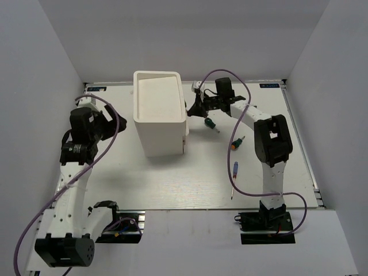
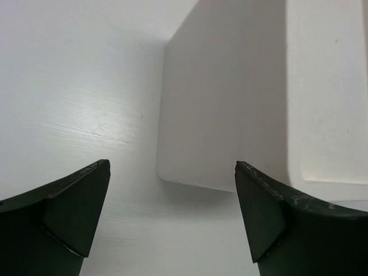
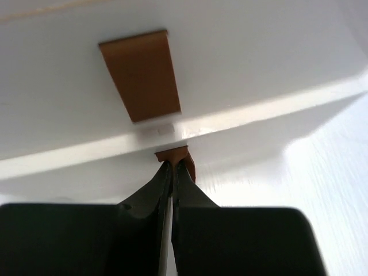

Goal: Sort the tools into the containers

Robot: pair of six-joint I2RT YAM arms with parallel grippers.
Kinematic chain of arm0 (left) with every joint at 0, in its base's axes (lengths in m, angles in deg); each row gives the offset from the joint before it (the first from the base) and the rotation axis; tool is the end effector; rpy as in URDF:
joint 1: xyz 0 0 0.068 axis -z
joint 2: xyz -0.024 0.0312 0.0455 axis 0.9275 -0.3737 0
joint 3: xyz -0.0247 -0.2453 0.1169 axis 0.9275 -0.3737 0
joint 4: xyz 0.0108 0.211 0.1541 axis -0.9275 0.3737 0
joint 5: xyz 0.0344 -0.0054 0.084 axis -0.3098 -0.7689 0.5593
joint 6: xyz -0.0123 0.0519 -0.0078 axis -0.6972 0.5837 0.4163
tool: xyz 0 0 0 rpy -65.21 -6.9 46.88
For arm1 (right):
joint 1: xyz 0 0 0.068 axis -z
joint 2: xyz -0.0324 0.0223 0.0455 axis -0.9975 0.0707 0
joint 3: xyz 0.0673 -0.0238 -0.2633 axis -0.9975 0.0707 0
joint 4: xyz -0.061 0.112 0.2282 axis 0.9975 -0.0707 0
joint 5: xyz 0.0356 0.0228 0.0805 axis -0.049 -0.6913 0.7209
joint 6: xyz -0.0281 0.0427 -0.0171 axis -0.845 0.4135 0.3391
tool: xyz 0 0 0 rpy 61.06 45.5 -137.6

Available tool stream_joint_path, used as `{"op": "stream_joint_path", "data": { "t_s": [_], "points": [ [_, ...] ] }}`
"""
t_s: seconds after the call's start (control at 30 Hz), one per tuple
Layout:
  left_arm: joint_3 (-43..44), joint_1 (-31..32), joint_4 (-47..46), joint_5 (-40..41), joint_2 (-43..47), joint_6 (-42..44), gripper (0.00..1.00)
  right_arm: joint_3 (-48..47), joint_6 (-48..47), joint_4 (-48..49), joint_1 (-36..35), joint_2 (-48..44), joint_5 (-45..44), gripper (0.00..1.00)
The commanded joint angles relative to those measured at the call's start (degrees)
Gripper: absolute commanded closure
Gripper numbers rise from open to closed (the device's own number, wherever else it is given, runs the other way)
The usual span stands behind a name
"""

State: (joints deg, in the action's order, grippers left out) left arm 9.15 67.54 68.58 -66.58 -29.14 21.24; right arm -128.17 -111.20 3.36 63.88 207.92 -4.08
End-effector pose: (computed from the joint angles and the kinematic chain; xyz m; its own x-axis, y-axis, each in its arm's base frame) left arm 0.2027 -0.0023 0.3485 -0.5277 -0.4137 -0.7419 -0.1400 0.9038 -0.4044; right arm 0.4361 0.2088 0.2219 0.0073 -0.2985 -0.9544 -0.9932 0.1087 -0.0416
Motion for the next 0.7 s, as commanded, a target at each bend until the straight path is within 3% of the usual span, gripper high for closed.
{"op": "stream_joint_path", "data": {
  "t_s": [0.0, 0.17, 0.4, 0.5, 0.53, 0.63, 0.67],
  "points": [
    [3.01, 0.25, -0.6, 8.9, 6.98, -1.26, 0.0, 4.04, -2.88, -1.8, 2.02, -5.92, -16.61, 1.0],
    [3.01, 0.25, -5.61, 7.52, 11.12, -1.26, 0.0, 9.14, -5.07, -5.41, 5.36, -9.53, -19.26, 1.0],
    [3.53, 0.78, -13.61, -7.57, 7.09, -0.21, 0.0, 9.32, -5.25, -8.93, 6.07, -11.56, -18.39, 1.0],
    [7.56, 0.78, -16.25, -16.98, 1.92, 3.38, 0.0, 7.39, -2.71, -12.27, 6.33, -11.73, -18.98, 0.41],
    [8.97, 0.78, -16.25, -21.19, 0.41, 4.44, 0.0, 7.21, -2.26, -12.7, 6.33, -12.87, -20.74, 0.27],
    [16.6, 0.78, -13.89, -25.78, -4.86, 9.01, 0.13, 6.33, 2.65, -15.43, 7.29, -13.85, -32.08, 0.23],
    [17.59, 1.47, -13.36, -25.8, -5.83, 10.07, 0.31, 5.55, 3.97, -17.44, 8.08, -13.67, -33.93, 0.32]
  ]
}}
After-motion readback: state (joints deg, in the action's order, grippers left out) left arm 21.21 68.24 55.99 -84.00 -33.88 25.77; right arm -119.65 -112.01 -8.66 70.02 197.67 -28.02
